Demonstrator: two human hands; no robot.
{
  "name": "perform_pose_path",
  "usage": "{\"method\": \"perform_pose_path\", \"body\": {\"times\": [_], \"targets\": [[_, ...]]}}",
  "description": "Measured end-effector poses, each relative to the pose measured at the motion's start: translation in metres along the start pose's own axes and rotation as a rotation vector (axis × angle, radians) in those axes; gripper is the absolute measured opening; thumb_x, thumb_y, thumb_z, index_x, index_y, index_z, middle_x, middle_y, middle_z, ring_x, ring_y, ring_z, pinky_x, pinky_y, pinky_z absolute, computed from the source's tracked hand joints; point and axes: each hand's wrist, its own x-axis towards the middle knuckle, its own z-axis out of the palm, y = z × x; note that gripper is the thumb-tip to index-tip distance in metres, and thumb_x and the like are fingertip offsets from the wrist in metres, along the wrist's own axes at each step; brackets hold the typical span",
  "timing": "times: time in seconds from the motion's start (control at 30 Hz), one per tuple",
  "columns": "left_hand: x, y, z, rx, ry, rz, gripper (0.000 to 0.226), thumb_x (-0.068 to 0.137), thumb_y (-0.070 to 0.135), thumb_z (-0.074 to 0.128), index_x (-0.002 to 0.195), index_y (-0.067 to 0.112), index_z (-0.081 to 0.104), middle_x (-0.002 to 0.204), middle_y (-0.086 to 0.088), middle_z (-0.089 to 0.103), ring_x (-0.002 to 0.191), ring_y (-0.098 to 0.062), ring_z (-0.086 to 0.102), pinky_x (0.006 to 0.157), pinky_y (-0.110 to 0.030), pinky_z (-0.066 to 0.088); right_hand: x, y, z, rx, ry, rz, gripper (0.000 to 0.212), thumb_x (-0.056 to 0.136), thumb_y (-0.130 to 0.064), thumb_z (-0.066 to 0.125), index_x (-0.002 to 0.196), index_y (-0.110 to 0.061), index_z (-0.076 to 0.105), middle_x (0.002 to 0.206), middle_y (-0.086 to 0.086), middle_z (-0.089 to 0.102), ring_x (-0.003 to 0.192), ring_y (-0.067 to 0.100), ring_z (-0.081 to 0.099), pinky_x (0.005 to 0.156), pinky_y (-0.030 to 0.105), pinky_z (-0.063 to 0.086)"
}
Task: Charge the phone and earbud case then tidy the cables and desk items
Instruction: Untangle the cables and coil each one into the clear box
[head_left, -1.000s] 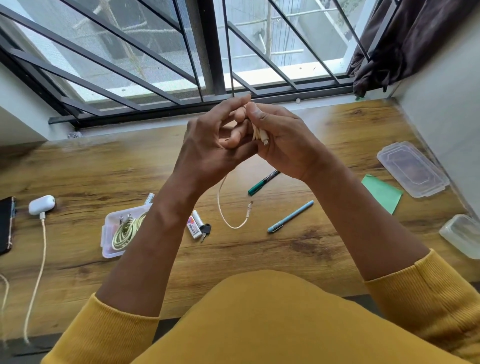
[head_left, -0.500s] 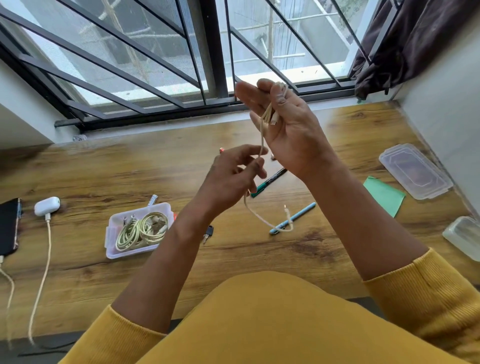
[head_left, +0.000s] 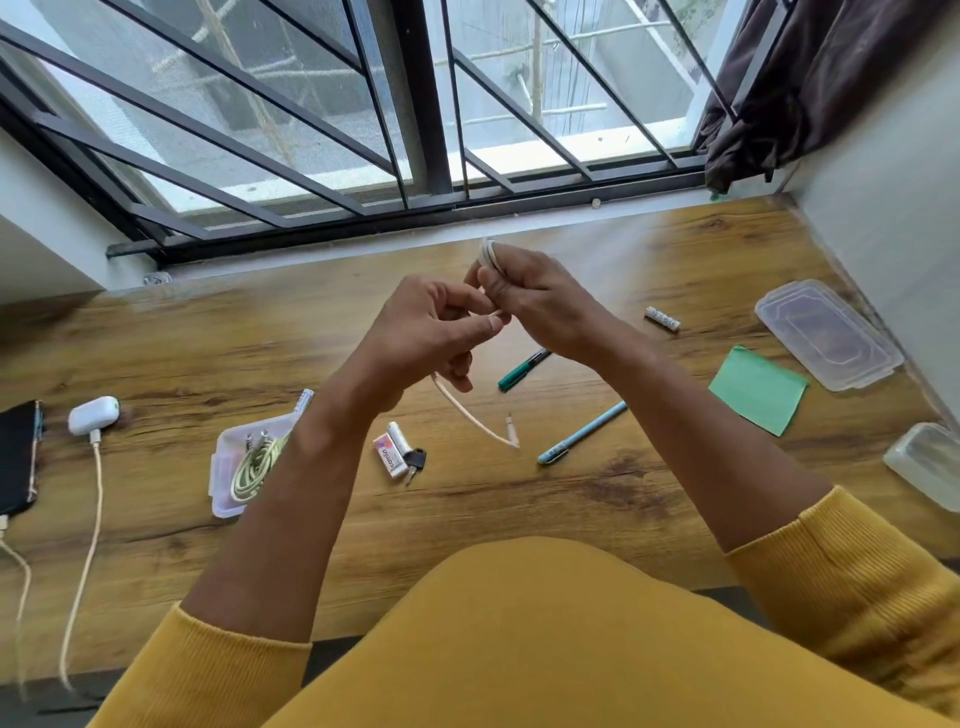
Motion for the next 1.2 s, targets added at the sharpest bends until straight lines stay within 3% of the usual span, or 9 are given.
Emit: {"method": "perform_pose_path", "body": {"times": [0.17, 0.37, 0.57, 0.7, 0.77, 0.9, 1.0, 1.1, 1.2], "targets": [[0.000, 0.006, -0.017, 0.215, -0.006, -0.039, 0.013, 0.090, 0.012, 0.085, 0.102, 0.012, 0.081, 0.069, -0.012, 0.072, 0.061, -0.025, 0.072, 0.066, -0.047, 0.067, -0.002, 0.004, 0.001, -0.172, -0.103, 0.062, 0.035, 0.111, -0.027, 0.049, 0.083, -0.008, 0.055, 0.070, 0.004, 0.058, 0.064, 0.019, 0.052, 0.063, 0.042, 0.044], [-0.001, 0.007, -0.035, 0.745, 0.111, 0.016, 0.018, 0.081, 0.049, 0.088, 0.090, 0.035, 0.082, 0.078, 0.014, 0.071, 0.076, -0.005, 0.067, 0.072, -0.034, 0.056, -0.005, 0.003, 0.003, -0.248, -0.224, 0.155, 0.041, 0.111, -0.036, 0.047, 0.085, -0.017, 0.073, 0.078, 0.001, 0.060, 0.072, 0.019, 0.052, 0.067, 0.038, 0.039], [-0.002, -0.004, -0.040, 0.840, 0.262, 0.163, 0.017, 0.093, 0.044, 0.077, 0.110, 0.042, 0.081, 0.106, 0.016, 0.076, 0.102, -0.012, 0.065, 0.083, -0.040, 0.052, -0.007, 0.009, -0.006, 0.082, -0.377, 0.208, 0.049, 0.114, -0.024, 0.041, 0.091, 0.006, 0.071, 0.060, 0.000, 0.044, 0.051, 0.011, 0.035, 0.050, 0.026, 0.029], [0.000, -0.009, -0.037, 0.902, 0.308, 0.225, 0.023, 0.097, 0.039, 0.072, 0.119, 0.039, 0.079, 0.117, 0.011, 0.074, 0.115, -0.021, 0.057, 0.094, -0.052, 0.048, -0.008, 0.012, -0.007, 0.135, -0.443, 0.216, 0.068, 0.114, -0.043, 0.030, 0.093, 0.010, 0.068, 0.065, 0.010, 0.040, 0.054, 0.016, 0.030, 0.052, 0.028, 0.027], [0.001, -0.011, -0.038, 0.889, 0.321, 0.243, 0.024, 0.098, 0.038, 0.072, 0.121, 0.038, 0.079, 0.118, 0.011, 0.074, 0.115, -0.022, 0.057, 0.094, -0.051, 0.048, -0.010, 0.009, -0.008, 0.199, -0.474, 0.172, 0.062, 0.114, -0.040, 0.034, 0.088, 0.005, 0.067, 0.064, 0.009, 0.040, 0.053, 0.017, 0.029, 0.049, 0.027, 0.026], [0.003, -0.013, -0.038, 0.848, 0.368, 0.286, 0.025, 0.102, 0.035, 0.068, 0.126, 0.037, 0.077, 0.115, 0.008, 0.075, 0.110, -0.025, 0.058, 0.089, -0.052, 0.049, -0.009, 0.006, -0.009, 0.477, -0.482, 0.097, 0.041, 0.110, -0.029, 0.041, 0.082, -0.005, 0.059, 0.057, -0.001, 0.037, 0.048, 0.017, 0.025, 0.054, 0.047, 0.023], [0.001, -0.018, -0.031, 0.826, 0.426, 0.295, 0.026, 0.106, 0.031, 0.064, 0.129, 0.035, 0.076, 0.112, 0.005, 0.077, 0.107, -0.028, 0.058, 0.087, -0.051, 0.048, -0.005, 0.003, -0.012, 0.642, -0.430, 0.066, 0.040, 0.112, -0.025, 0.034, 0.083, -0.007, 0.055, 0.051, -0.005, 0.037, 0.047, 0.023, 0.021, 0.071, 0.062, 0.036], [0.000, -0.022, -0.019, 0.800, 0.495, 0.279, 0.026, 0.104, 0.024, 0.064, 0.126, 0.029, 0.077, 0.107, 0.006, 0.078, 0.105, -0.030, 0.058, 0.090, -0.047, 0.043, -0.005, -0.006, -0.012, 0.790, -0.384, 0.048, 0.041, 0.113, -0.024, 0.029, 0.085, -0.007, 0.054, 0.049, -0.003, 0.035, 0.045, 0.017, 0.032, 0.072, 0.029, 0.053], [0.000, -0.025, -0.007, 0.773, 0.519, 0.261, 0.021, 0.101, 0.019, 0.065, 0.115, 0.027, 0.078, 0.087, 0.022, 0.063, 0.101, -0.028, 0.059, 0.086, -0.039, 0.036, -0.003, -0.012, -0.009, 0.929, -0.324, 0.027, 0.041, 0.113, -0.021, 0.025, 0.089, -0.007, 0.054, 0.050, 0.001, 0.040, 0.049, 0.019, 0.042, 0.061, 0.028, 0.049]]}}
